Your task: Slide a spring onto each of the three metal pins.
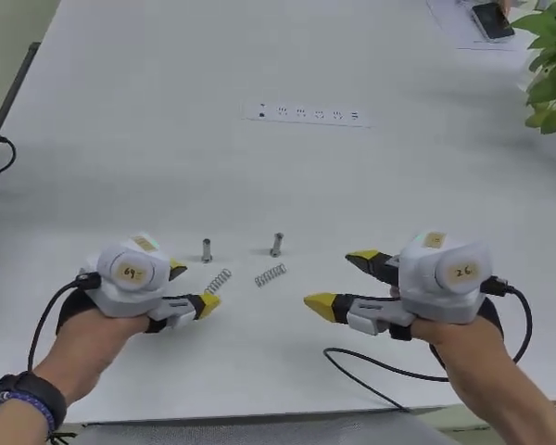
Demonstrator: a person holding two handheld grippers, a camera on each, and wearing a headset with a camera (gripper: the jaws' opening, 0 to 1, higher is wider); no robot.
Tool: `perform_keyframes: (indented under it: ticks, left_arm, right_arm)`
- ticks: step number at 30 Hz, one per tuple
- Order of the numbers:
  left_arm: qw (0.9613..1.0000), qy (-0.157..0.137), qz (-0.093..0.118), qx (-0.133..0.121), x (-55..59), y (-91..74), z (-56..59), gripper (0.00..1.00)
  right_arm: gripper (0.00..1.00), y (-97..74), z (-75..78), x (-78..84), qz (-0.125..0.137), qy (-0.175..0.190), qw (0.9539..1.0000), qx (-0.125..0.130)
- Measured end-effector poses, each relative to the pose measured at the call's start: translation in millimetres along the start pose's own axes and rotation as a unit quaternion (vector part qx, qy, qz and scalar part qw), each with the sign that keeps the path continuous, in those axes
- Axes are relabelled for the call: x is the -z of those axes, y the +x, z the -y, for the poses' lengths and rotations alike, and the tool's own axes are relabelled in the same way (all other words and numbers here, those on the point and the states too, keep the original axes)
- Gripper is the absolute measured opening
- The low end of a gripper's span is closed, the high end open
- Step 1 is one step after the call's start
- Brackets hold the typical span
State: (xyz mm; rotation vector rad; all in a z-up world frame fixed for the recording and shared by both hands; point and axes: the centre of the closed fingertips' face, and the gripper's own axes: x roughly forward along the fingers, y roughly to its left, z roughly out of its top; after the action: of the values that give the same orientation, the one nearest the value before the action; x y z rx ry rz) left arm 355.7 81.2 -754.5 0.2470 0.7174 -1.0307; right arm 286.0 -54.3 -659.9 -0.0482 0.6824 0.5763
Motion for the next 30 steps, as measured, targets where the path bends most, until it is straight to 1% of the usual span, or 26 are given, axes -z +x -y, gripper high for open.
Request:
perform_keyframes:
  ticks: [3, 5, 7, 9, 11, 14, 18, 19, 20, 21, 22, 23, 24, 25, 28, 30]
  left_arm:
    - [0.9999, -0.002, -0.01, 0.0, 5.2, 11.0, 0.9, 0.38]
    - [0.9999, 0.0, -0.013, -0.002, 6.6, 15.0, 1.0, 0.36]
    - [0.9999, -0.001, -0.014, -0.003, 6.8, 17.0, 1.1, 0.32]
    - [0.9998, 0.0, -0.017, -0.01, 8.9, 20.0, -0.8, 0.28]
    - [0.9998, -0.004, -0.019, -0.01, 10.5, 21.7, -0.8, 0.28]
    - [0.9996, 0.0, -0.024, -0.013, 15.4, 25.5, -1.3, 0.23]
    - [0.9993, 0.006, -0.033, -0.018, 21.2, 28.1, -1.3, 0.18]
    - [0.9993, 0.006, -0.033, -0.015, 22.7, 28.7, 0.3, 0.17]
    - [0.9993, 0.0, -0.031, -0.019, 21.4, 27.5, 0.3, 0.16]
    - [0.9993, 0.008, -0.029, -0.02, 19.4, 29.0, -0.3, 0.15]
    - [0.9991, 0.015, -0.031, -0.025, 19.7, 28.8, -1.5, 0.13]
    - [0.9987, 0.024, -0.032, -0.03, 20.0, 28.5, -3.3, 0.1]
    - [0.9987, 0.025, -0.032, -0.03, 20.1, 28.2, -3.9, 0.03]
    - [0.9989, 0.025, -0.027, -0.03, 18.1, 28.3, -4.5, 0.03]
    - [0.999, 0.008, -0.032, -0.029, 21.4, 25.6, -3.1, 0.03]
    - [0.9989, 0.011, -0.035, -0.029, 24.1, 22.7, -3.2, 0.03]
  right_arm:
    - [0.55, -1.0, 0.4, 2.1, 0.001, 0.005, 1.0, 0.001]
    - [0.55, -1.3, 0.4, 3.6, -0.001, 0.006, 1.0, 0.0]
    - [0.55, -2.2, 0.6, 5.6, -0.003, 0.007, 1.0, 0.0]
    - [0.55, -2.9, 1.5, 6.4, -0.003, 0.008, 1.0, 0.0]
    - [0.55, -3.2, 2.4, 7.8, -0.005, 0.009, 0.9999, 0.001]
    - [0.55, -3.3, 3.1, 8.0, -0.005, 0.009, 0.9999, 0.001]
    - [0.54, -3.0, 3.2, 9.2, -0.007, 0.01, 0.9999, 0.0]
    - [0.54, -2.9, 3.0, 9.7, -0.008, 0.009, 0.9999, 0.0]
    - [0.54, -2.7, 3.0, 9.9, -0.008, 0.009, 0.9999, 0.0]
    - [0.54, -2.6, 2.8, 10.1, -0.008, 0.008, 0.9999, -0.001]
    - [0.54, -2.4, 2.6, 10.2, -0.008, 0.009, 0.9999, -0.001]
    - [0.54, -2.2, 2.6, 10.3, -0.007, 0.009, 0.9999, -0.001]
    - [0.54, -1.9, 2.6, 10.6, -0.008, 0.01, 0.9999, -0.001]
    - [0.54, -1.8, 2.4, 10.7, -0.008, 0.01, 0.9999, -0.002]
    - [0.54, -0.6, 0.6, 11.8, -0.01, 0.006, 0.9999, -0.004]
    - [0.54, -0.7, 0.0, 11.8, -0.008, 0.007, 0.9999, -0.004]
